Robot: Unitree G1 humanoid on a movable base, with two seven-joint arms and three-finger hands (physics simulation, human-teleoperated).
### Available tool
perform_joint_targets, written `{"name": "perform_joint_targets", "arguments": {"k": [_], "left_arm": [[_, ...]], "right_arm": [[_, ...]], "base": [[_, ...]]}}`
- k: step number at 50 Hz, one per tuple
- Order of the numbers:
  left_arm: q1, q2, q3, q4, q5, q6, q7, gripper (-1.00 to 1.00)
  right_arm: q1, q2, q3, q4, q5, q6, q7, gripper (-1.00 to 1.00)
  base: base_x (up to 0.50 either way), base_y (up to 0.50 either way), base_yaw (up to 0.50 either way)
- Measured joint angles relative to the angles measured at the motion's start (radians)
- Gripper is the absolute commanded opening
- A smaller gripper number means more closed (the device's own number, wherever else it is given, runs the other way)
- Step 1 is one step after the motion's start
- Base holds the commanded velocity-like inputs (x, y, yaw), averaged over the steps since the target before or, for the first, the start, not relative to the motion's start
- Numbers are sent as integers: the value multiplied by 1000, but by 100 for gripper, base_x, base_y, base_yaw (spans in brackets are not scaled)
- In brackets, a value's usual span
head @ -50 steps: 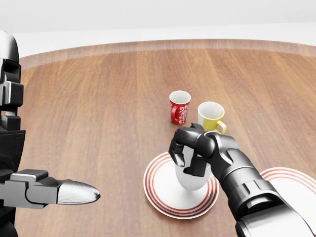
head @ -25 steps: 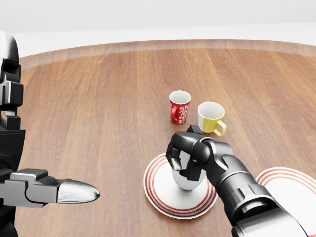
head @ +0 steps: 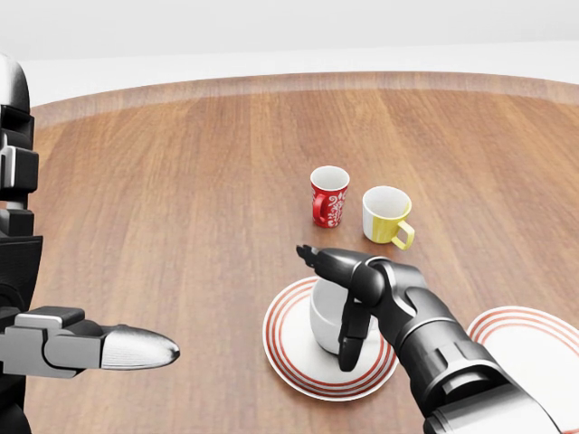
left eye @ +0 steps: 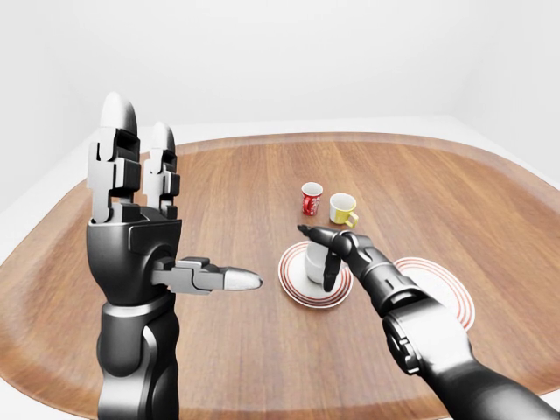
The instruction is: Put the white mug on the left plate.
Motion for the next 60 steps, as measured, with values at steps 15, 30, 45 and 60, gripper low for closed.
{"name": "perform_joint_targets", "arguments": {"k": [15, 30, 45, 60], "left_arm": [[2, -1, -2, 0, 0, 0, -1, 100], [5, -2, -5, 0, 3, 0, -1, 100], [8, -4, -9, 2, 6, 0, -2, 100], [-1, -1, -2, 0, 2, 0, 1, 100]], "right_arm": [[7, -3, 6, -45, -15, 0, 41, 100], [128, 16, -18, -400, 68, 28, 280, 100], [219, 72, -37, -1052, 525, 175, 345, 100], [313, 40, -52, -1386, 748, 175, 345, 100]], "base": [[0, 0, 0], [0, 0, 0], [0, 0, 0], [0, 0, 0]]}}
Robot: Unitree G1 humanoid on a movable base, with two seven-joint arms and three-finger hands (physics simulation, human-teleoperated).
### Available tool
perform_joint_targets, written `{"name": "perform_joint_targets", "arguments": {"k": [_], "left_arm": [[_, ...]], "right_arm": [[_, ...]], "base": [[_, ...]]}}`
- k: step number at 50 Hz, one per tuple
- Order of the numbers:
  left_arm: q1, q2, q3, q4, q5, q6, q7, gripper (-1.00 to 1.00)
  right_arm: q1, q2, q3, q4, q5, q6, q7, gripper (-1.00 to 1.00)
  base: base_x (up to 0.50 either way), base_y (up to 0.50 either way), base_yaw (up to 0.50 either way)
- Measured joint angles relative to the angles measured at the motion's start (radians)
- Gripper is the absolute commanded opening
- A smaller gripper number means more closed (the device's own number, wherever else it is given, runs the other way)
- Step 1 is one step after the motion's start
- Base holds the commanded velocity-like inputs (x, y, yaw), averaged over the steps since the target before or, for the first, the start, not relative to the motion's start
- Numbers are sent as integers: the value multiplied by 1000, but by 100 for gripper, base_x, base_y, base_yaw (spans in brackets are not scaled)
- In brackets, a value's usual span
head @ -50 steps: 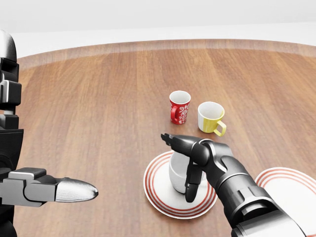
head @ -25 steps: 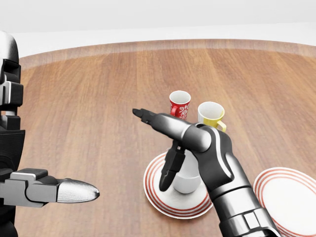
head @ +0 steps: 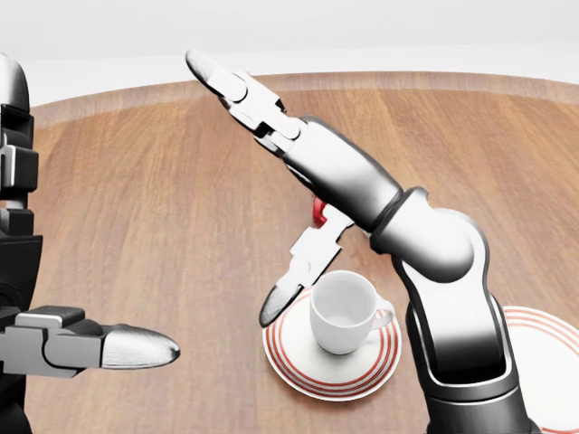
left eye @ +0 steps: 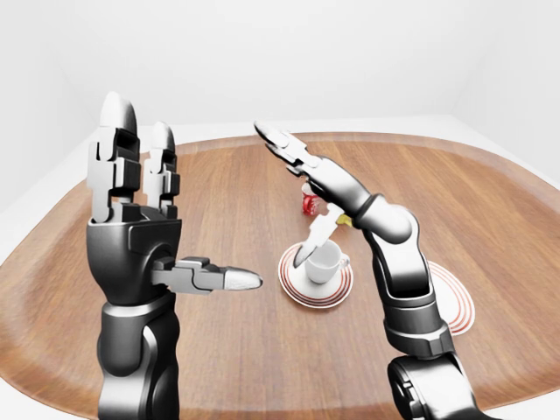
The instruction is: Put the white mug on the left plate.
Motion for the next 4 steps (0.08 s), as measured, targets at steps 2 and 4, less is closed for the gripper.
{"name": "perform_joint_targets", "arguments": {"k": [2, 4], "left_arm": [[-2, 1, 2, 0, -1, 0, 0, 100], [-3, 2, 3, 0, -2, 0, 1, 100]], "right_arm": [[9, -1, -7, -46, 31, 0, 0, 100], [17, 0, -17, -90, 68, 0, 0, 100]], "base": [[0, 0, 0], [0, 0, 0]]}}
